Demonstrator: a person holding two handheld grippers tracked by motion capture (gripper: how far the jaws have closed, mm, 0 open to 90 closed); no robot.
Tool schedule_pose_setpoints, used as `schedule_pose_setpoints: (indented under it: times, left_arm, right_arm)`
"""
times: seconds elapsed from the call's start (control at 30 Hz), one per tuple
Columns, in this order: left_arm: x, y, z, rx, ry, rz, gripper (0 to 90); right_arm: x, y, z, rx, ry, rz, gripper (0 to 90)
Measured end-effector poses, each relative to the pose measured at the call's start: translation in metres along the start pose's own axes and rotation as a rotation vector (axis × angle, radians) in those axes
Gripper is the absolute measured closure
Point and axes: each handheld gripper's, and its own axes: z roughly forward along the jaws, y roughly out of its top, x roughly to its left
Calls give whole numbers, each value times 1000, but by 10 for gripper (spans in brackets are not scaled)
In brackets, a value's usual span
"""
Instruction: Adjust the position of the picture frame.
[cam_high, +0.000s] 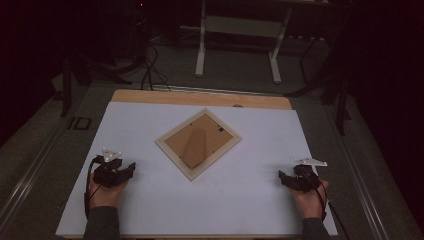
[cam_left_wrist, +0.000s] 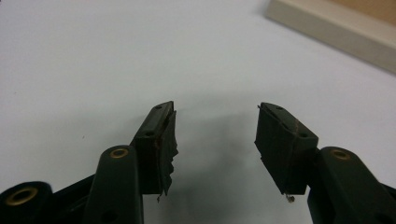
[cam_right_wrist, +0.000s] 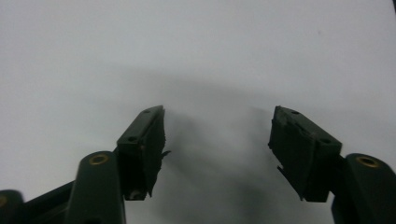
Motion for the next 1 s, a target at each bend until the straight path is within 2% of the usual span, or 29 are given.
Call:
schedule_pose_setpoints:
  times: [0.07, 0.17, 0.23, 0.37, 0.43, 0.63, 0.67, 0.73, 0.8, 0.93, 1.0]
  left_arm:
    - [-1, 1, -2, -6, -18, -1, 494]
    - [-2, 2, -3, -8, -22, 1, 499]
    - [-4, 3, -4, -5, -39, 15, 507]
    - [-6, 4, -7, -11, -47, 44, 569]
    - [-10, 4, -7, -4, -61, 70, 591]
    - [-13, 5, -7, 3, -75, 80, 599]
    - [-13, 5, -7, 3, -71, 81, 598]
    - [-12, 5, -7, 3, -62, 77, 595]
    - [-11, 4, -7, 4, -61, 74, 595]
    - [-8, 3, -8, 1, -60, 58, 589]
    - [-8, 3, -7, 9, -51, 67, 590]
  right_arm:
    - [3, 1, -3, -16, 7, -6, 386]
    - [4, 3, -5, -30, 22, -6, 405]
    - [6, 4, -8, -48, 36, 1, 424]
    - [6, 5, -10, -62, 70, 22, 445]
    - [6, 7, -11, -76, 140, 63, 484]
    - [12, 9, -14, -91, 145, 39, 555]
    - [12, 9, -15, -92, 155, 38, 590]
    - [14, 11, -16, -103, 212, 62, 649]
    - [15, 12, -17, -107, 226, 67, 667]
    - [24, 20, -21, -107, 236, 28, 732]
    - [27, 22, -21, -106, 239, 21, 745]
